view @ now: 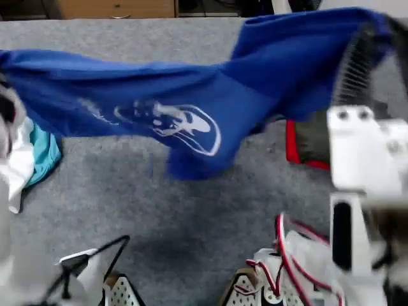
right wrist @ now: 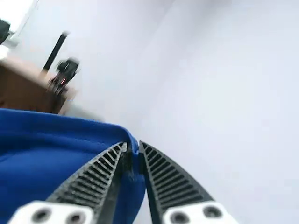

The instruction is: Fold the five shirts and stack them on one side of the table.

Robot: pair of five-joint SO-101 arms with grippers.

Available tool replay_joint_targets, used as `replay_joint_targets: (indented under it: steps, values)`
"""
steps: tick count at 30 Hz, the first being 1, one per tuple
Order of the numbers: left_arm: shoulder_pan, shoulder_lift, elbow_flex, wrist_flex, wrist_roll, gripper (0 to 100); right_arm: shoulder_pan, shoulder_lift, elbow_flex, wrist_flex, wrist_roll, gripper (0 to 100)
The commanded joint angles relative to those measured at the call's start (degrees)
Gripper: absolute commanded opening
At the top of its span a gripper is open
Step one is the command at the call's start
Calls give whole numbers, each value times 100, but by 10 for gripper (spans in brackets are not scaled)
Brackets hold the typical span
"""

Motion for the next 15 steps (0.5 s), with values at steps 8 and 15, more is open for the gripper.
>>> replay_joint_targets:
  steps: [8, 15]
  values:
    - [-9, -1341, -273, 62, -519, 20, 119, -171, -13, -2101, 132, 2]
    - [-9, -1525, -273, 149, -527, 19, 119, -180, -13, -2523, 149, 4]
